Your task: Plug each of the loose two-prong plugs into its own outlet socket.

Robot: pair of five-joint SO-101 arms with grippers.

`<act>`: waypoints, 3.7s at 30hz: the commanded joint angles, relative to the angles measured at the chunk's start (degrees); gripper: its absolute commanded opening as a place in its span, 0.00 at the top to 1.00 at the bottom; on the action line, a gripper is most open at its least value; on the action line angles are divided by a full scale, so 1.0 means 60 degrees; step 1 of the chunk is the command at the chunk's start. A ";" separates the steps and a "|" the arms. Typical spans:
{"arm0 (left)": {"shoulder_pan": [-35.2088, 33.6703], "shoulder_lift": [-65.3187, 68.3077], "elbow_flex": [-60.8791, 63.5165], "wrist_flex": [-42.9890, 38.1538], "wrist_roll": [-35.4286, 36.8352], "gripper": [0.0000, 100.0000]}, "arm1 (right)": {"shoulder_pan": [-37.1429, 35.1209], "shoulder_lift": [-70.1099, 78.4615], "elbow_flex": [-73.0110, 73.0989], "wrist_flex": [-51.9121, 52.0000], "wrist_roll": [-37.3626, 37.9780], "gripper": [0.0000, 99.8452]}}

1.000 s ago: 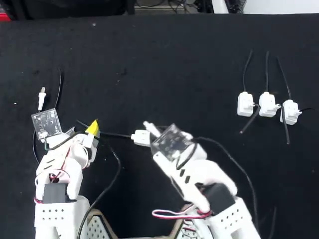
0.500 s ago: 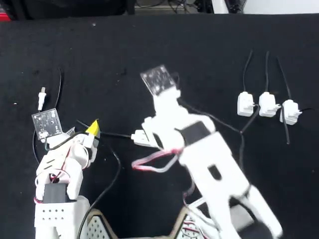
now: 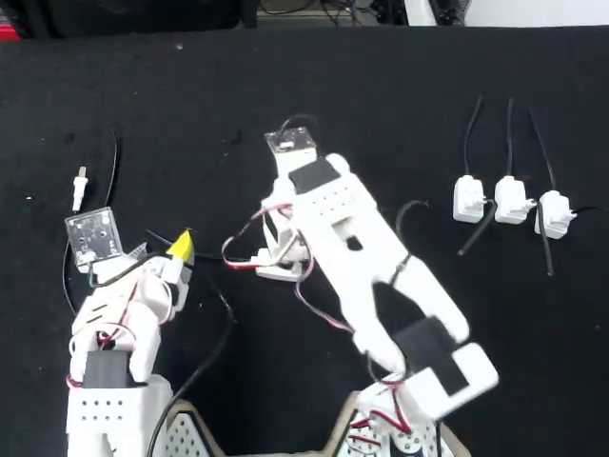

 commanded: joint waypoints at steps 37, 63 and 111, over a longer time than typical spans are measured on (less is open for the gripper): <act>0.0315 -0.0073 0.0066 -0.0147 0.0000 0.77 | 0.0190 0.2996 -0.4212 0.2652 -0.2945 0.99; 0.0315 -0.0073 0.0066 -0.0147 0.0000 0.77 | 0.0249 0.4315 -0.5048 0.2593 -0.3311 0.99; 0.0198 -0.0073 0.0051 -0.0161 0.0000 0.77 | -0.0703 0.2249 -0.3187 0.1641 0.9114 0.58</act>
